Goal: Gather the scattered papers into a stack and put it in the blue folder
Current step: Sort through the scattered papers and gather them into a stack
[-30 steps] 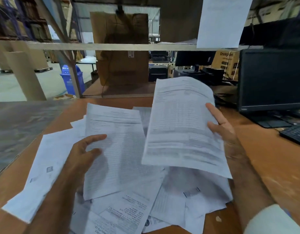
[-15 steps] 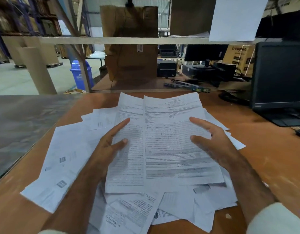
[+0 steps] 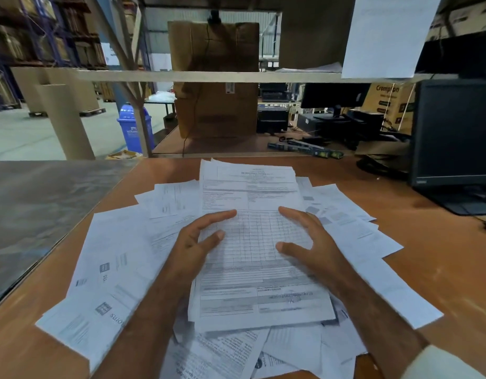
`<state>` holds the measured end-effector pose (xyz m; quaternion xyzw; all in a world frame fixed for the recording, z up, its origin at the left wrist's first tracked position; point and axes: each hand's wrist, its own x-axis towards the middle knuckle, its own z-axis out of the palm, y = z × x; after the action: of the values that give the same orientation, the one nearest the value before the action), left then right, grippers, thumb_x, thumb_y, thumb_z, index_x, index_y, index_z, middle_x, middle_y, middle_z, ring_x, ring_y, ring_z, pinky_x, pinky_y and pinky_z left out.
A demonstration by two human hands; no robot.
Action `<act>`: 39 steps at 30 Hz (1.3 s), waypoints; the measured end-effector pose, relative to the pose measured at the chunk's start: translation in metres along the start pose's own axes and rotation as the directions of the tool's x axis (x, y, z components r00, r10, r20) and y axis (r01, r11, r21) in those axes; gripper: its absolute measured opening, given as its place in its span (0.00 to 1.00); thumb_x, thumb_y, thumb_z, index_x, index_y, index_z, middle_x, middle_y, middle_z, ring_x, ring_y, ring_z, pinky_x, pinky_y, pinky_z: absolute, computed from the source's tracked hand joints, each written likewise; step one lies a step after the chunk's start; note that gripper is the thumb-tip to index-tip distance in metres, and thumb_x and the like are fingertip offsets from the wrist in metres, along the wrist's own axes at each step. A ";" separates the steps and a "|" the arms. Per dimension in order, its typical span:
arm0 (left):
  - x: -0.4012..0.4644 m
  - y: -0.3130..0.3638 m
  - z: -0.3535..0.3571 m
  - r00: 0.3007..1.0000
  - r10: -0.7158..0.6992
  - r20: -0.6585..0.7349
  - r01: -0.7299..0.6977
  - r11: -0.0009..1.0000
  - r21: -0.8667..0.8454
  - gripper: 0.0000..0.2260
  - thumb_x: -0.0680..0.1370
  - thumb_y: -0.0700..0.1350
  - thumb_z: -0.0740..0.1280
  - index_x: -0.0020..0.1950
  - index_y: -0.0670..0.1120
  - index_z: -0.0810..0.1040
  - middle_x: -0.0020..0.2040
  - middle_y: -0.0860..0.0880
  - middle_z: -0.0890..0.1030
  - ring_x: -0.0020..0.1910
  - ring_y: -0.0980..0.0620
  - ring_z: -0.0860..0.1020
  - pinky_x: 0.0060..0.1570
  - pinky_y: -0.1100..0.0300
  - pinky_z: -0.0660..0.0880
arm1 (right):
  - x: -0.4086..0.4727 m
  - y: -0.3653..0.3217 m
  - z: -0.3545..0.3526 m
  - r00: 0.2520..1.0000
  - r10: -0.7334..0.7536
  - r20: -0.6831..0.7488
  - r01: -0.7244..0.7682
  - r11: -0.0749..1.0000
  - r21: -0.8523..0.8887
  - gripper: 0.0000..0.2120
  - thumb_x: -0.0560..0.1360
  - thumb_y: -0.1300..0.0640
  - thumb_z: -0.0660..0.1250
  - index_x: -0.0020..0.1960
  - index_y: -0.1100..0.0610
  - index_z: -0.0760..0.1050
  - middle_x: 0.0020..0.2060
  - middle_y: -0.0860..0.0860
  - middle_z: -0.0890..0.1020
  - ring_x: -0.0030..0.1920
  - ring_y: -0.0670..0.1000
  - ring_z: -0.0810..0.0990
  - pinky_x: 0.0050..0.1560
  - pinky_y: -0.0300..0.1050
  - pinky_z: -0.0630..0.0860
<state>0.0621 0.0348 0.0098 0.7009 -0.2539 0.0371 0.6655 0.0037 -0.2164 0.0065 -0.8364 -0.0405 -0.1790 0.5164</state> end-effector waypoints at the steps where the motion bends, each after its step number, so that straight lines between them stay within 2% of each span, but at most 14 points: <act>1: 0.001 0.001 0.000 1.000 -0.004 -0.015 0.003 1.000 -0.025 0.15 0.82 0.36 0.65 0.63 0.52 0.83 0.65 0.64 0.81 0.67 0.63 0.76 0.63 0.66 0.75 | 0.000 0.000 0.000 1.000 0.002 -0.015 -0.002 1.000 0.020 0.30 0.71 0.50 0.76 0.71 0.37 0.72 0.70 0.37 0.71 0.71 0.39 0.69 0.75 0.49 0.66; 6: 0.003 0.000 -0.002 0.999 0.005 -0.051 -0.009 0.997 -0.078 0.13 0.81 0.42 0.66 0.63 0.50 0.83 0.66 0.61 0.81 0.67 0.60 0.77 0.61 0.67 0.76 | 0.002 -0.005 -0.005 0.995 0.062 0.076 -0.083 0.943 0.323 0.25 0.77 0.57 0.74 0.69 0.36 0.74 0.68 0.37 0.75 0.70 0.45 0.75 0.70 0.57 0.74; 11: -0.002 0.004 0.001 1.000 -0.023 -0.005 0.024 0.999 0.038 0.18 0.76 0.45 0.73 0.65 0.58 0.82 0.66 0.64 0.79 0.65 0.67 0.75 0.55 0.76 0.73 | 0.001 -0.003 -0.001 1.000 -0.015 0.012 0.011 0.971 0.238 0.23 0.78 0.62 0.71 0.67 0.40 0.77 0.66 0.37 0.78 0.69 0.44 0.75 0.69 0.57 0.75; 15: -0.004 0.008 -0.001 0.995 -0.085 0.043 0.088 0.993 -0.083 0.18 0.76 0.38 0.72 0.64 0.54 0.83 0.64 0.63 0.81 0.63 0.63 0.78 0.54 0.69 0.77 | 0.002 -0.006 -0.006 0.998 -0.048 0.029 0.039 0.969 0.244 0.24 0.80 0.66 0.67 0.67 0.42 0.78 0.68 0.40 0.77 0.71 0.45 0.73 0.71 0.57 0.73; 18: -0.002 0.009 -0.008 0.998 -0.053 0.045 0.054 0.998 -0.023 0.15 0.78 0.34 0.70 0.60 0.48 0.85 0.61 0.58 0.84 0.63 0.60 0.79 0.62 0.65 0.76 | -0.001 -0.012 -0.002 0.988 -0.061 0.145 0.025 0.971 0.238 0.21 0.84 0.59 0.62 0.73 0.40 0.72 0.72 0.36 0.72 0.74 0.41 0.69 0.73 0.50 0.69; 20: 0.001 0.007 -0.029 0.996 -0.082 -0.019 0.082 0.996 -0.039 0.14 0.78 0.31 0.68 0.57 0.45 0.85 0.59 0.52 0.86 0.63 0.53 0.81 0.65 0.59 0.77 | -0.002 -0.013 0.005 0.985 -0.034 0.167 0.015 0.993 0.116 0.21 0.85 0.49 0.58 0.76 0.35 0.64 0.74 0.31 0.67 0.72 0.34 0.67 0.73 0.42 0.66; 23: -0.001 -0.002 -0.080 0.940 -0.096 -0.327 0.084 0.995 -0.053 0.14 0.79 0.30 0.66 0.59 0.42 0.84 0.62 0.46 0.84 0.63 0.46 0.81 0.66 0.50 0.76 | -0.007 -0.007 0.015 0.971 0.027 0.240 0.019 0.982 -0.186 0.27 0.83 0.40 0.55 0.81 0.39 0.54 0.77 0.33 0.59 0.73 0.35 0.63 0.77 0.43 0.59; 26: -0.013 -0.008 -0.114 0.795 -0.129 -0.593 0.064 0.989 -0.131 0.16 0.79 0.31 0.64 0.64 0.43 0.82 0.66 0.43 0.81 0.54 0.52 0.82 0.53 0.63 0.81 | -0.012 0.001 0.026 0.882 0.070 0.465 0.170 0.874 -0.455 0.35 0.77 0.28 0.47 0.81 0.40 0.57 0.80 0.39 0.56 0.79 0.38 0.52 0.80 0.50 0.48; 28: -0.016 -0.013 -0.122 0.757 -0.180 -0.628 0.090 0.981 -0.174 0.16 0.79 0.32 0.65 0.57 0.49 0.85 0.66 0.45 0.81 0.52 0.53 0.81 0.43 0.68 0.79 | -0.010 0.005 0.029 0.829 0.152 0.538 0.238 0.775 -0.586 0.36 0.75 0.25 0.44 0.80 0.36 0.55 0.81 0.38 0.54 0.80 0.39 0.48 0.80 0.55 0.42; 30: -0.014 -0.014 -0.120 0.789 -0.200 -0.582 0.113 0.977 -0.183 0.17 0.79 0.32 0.66 0.50 0.53 0.87 0.66 0.46 0.82 0.53 0.52 0.81 0.42 0.67 0.78 | -0.009 0.008 0.022 0.863 0.185 0.470 0.206 0.721 -0.661 0.32 0.78 0.27 0.46 0.79 0.36 0.57 0.80 0.37 0.56 0.80 0.40 0.50 0.79 0.57 0.41; 32: -0.011 -0.013 -0.112 0.832 -0.192 -0.520 0.131 0.980 -0.152 0.17 0.79 0.32 0.66 0.48 0.53 0.87 0.66 0.47 0.81 0.56 0.51 0.80 0.49 0.62 0.77 | -0.008 0.013 0.006 0.927 0.171 0.335 0.125 0.701 -0.702 0.31 0.77 0.26 0.49 0.75 0.38 0.66 0.76 0.36 0.66 0.77 0.41 0.59 0.78 0.57 0.47; 34: -0.010 -0.009 -0.103 0.864 -0.177 -0.470 0.142 0.984 -0.109 0.16 0.79 0.32 0.66 0.53 0.50 0.87 0.66 0.46 0.81 0.60 0.48 0.80 0.54 0.58 0.76 | -0.003 0.018 -0.010 0.958 0.171 0.230 0.052 0.686 -0.726 0.28 0.74 0.25 0.54 0.61 0.42 0.74 0.63 0.39 0.78 0.68 0.45 0.71 0.71 0.54 0.60; 36: -0.009 -0.009 -0.097 0.881 -0.183 -0.436 0.154 0.983 -0.101 0.14 0.79 0.32 0.66 0.57 0.47 0.85 0.65 0.46 0.82 0.61 0.46 0.80 0.56 0.57 0.76 | 0.001 0.019 -0.018 0.973 0.178 0.144 -0.015 0.678 -0.735 0.25 0.72 0.25 0.60 0.48 0.46 0.74 0.51 0.41 0.80 0.57 0.47 0.77 0.60 0.51 0.66; 39: -0.010 -0.008 -0.091 0.899 -0.202 -0.388 0.177 0.979 -0.101 0.13 0.79 0.33 0.67 0.55 0.48 0.85 0.61 0.48 0.84 0.58 0.48 0.81 0.57 0.56 0.77 | -0.002 0.015 -0.011 0.985 0.135 0.106 -0.032 0.750 -0.661 0.24 0.72 0.27 0.64 0.55 0.45 0.74 0.57 0.42 0.79 0.58 0.47 0.76 0.61 0.50 0.69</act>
<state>0.0829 0.1247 0.0091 0.6790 -0.0457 0.1050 0.7252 0.0028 -0.2333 -0.0027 -0.9761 0.0246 -0.0966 0.1931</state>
